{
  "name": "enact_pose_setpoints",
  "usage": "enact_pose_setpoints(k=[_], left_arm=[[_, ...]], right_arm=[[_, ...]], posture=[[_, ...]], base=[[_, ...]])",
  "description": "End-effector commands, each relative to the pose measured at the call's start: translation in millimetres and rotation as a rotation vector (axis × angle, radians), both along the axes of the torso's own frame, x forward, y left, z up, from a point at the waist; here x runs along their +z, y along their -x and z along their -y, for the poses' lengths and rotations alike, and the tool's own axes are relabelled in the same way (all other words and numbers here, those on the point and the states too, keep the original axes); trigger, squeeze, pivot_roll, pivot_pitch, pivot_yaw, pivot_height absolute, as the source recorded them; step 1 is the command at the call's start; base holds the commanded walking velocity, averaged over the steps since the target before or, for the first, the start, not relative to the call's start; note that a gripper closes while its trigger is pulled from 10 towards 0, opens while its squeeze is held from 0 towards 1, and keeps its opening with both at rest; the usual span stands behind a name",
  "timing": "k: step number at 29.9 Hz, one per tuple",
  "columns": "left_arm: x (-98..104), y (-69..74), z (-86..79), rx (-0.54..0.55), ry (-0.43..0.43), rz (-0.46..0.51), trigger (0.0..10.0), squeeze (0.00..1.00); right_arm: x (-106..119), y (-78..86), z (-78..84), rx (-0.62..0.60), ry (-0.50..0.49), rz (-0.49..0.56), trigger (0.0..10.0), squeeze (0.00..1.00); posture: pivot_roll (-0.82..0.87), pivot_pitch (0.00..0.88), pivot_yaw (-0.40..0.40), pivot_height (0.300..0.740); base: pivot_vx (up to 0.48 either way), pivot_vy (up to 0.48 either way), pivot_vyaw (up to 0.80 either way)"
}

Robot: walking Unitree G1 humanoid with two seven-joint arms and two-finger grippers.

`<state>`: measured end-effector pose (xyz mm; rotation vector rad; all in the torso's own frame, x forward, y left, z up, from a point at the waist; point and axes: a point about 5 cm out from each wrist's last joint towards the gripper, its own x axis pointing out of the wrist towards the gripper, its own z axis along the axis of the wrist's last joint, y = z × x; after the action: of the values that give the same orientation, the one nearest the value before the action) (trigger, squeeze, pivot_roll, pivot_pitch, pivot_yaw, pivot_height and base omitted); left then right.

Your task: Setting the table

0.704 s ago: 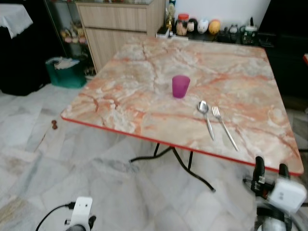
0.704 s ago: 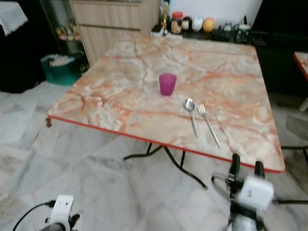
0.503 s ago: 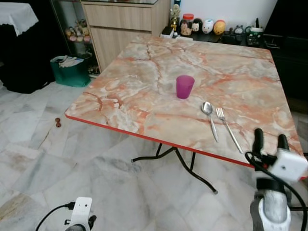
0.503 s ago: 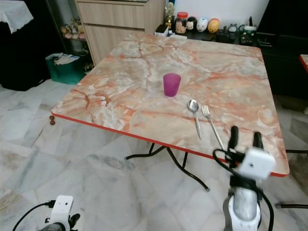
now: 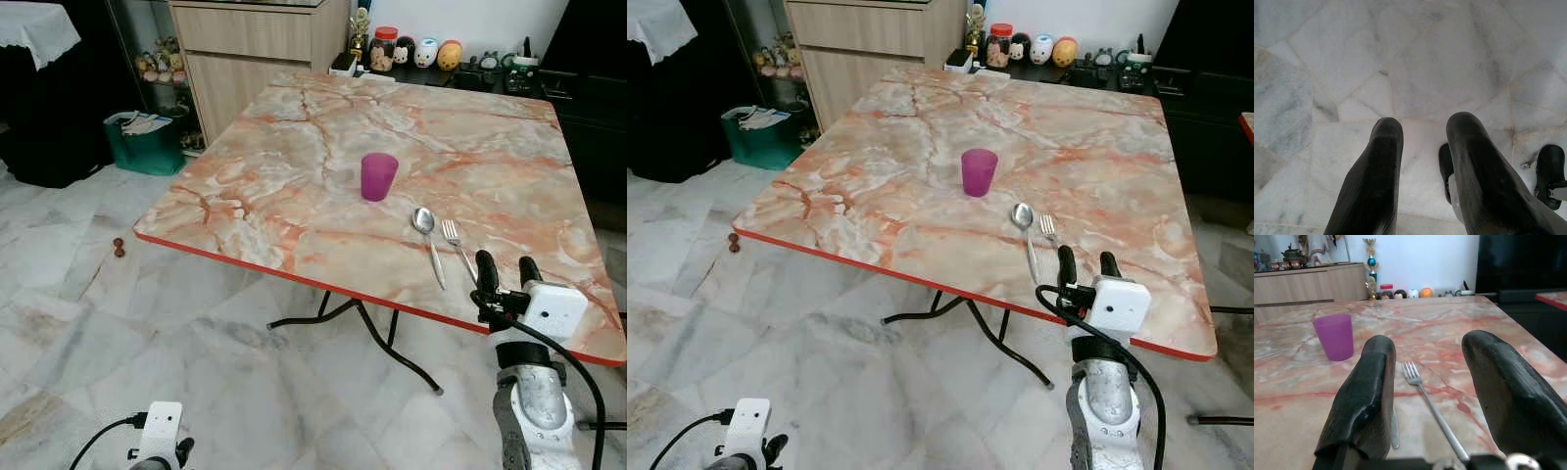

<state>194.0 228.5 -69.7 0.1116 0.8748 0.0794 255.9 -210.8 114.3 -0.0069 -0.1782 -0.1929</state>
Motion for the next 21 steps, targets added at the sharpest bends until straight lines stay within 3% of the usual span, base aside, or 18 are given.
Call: enact_pose_setpoints(k=[1, 10, 14, 21], left_arm=[[-3.9, 7.1, -0.7, 0.011, -0.001, -0.028, 10.0, 0.0], [-3.3, 9.7, -7.1, 0.03, -0.005, -0.023, 10.0, 0.0], [-4.4, 10.8, -4.9, 0.027, -0.005, -0.024, 10.0, 0.0], [-5.0, 9.6, -0.1, 0.021, -0.003, -0.022, 10.0, 0.0]], right_arm=[[8.3, -2.4, -1.2, -0.009, -0.005, 0.025, 10.0, 0.0], [18.3, -10.7, 4.2, -0.025, -0.02, 0.044, 10.0, 0.0], [18.1, -10.7, 10.9, -0.038, -0.004, 0.035, 10.0, 0.0], [21.2, -11.4, 9.2, -0.027, 0.003, 0.042, 10.0, 0.0]], posture=[[0.03, 0.0, 0.005, 0.731], [0.03, 0.0, -0.005, 0.731], [0.04, 0.0, -0.01, 0.731], [0.03, 0.0, -0.011, 0.731]], base=[[0.0, 0.0, 0.0], [0.259, 0.0, 0.0], [0.303, 0.0, -0.64], [0.314, 0.0, 0.0]])
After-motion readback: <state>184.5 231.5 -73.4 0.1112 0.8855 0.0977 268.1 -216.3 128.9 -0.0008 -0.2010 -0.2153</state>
